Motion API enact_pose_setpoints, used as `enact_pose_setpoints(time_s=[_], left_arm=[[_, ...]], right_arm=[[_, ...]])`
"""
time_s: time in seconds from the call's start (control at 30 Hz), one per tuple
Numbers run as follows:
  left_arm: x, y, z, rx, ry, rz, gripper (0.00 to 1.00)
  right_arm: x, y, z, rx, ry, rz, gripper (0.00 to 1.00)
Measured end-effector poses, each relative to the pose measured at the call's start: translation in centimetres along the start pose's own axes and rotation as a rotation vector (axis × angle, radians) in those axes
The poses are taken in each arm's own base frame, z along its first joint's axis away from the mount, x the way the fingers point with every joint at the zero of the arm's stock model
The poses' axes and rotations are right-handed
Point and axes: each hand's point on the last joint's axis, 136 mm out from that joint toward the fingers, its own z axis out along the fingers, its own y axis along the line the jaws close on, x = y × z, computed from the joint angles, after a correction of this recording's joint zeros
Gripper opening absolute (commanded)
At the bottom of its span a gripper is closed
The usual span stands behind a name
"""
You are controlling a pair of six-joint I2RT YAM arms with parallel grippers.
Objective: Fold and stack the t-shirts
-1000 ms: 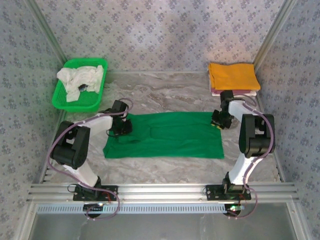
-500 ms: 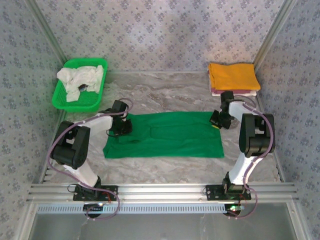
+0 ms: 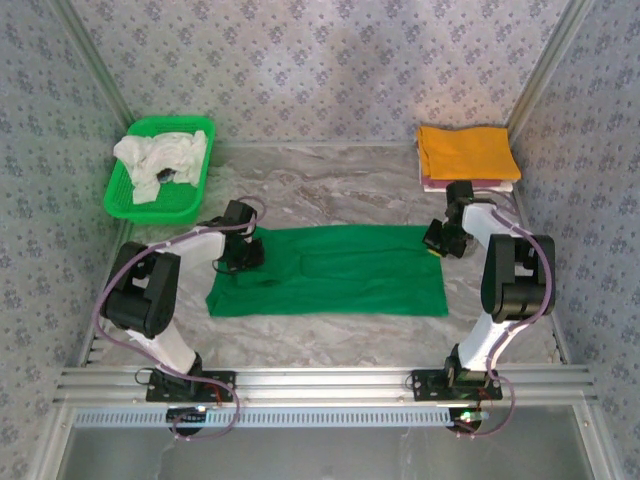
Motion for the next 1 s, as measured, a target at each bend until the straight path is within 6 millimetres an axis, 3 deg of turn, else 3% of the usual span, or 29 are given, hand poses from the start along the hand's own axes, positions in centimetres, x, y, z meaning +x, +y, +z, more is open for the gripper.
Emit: enact_pose_setpoints(time_s=[0.1, 0.13, 0.17, 0.37, 0.8, 1.0], left_arm=[[0.0, 0.0, 0.0, 0.000, 0.001, 0.000, 0.10], [0.0, 0.0, 0.0, 0.000, 0.001, 0.000, 0.10], [0.0, 0.0, 0.1, -0.001, 0.001, 0.000, 0.10], [0.0, 0.0, 0.1, 0.000, 0.001, 0.000, 0.10], [-0.2, -0.1, 0.2, 0.002, -0.002, 0.000, 0.09], [-0.4, -0.2, 0.2, 0.005, -0.006, 0.001, 0.09]], right_arm=[[0.1, -0.2, 0.0, 0.003, 0.004, 0.004, 0.00], [0.1, -0.3, 0.0, 0.005, 0.006, 0.002, 0.15], [0.2, -0.3, 0.0, 0.006, 0.009, 0.004, 0.20], [0.1, -0.5, 0.0, 0.022, 0.001, -0.013, 0.21], [-0.3, 1.2, 0.1, -0.033, -0.020, -0.016, 0.36], [-0.4, 1.9, 0.8, -0.058, -0.017, -0.010, 0.36]])
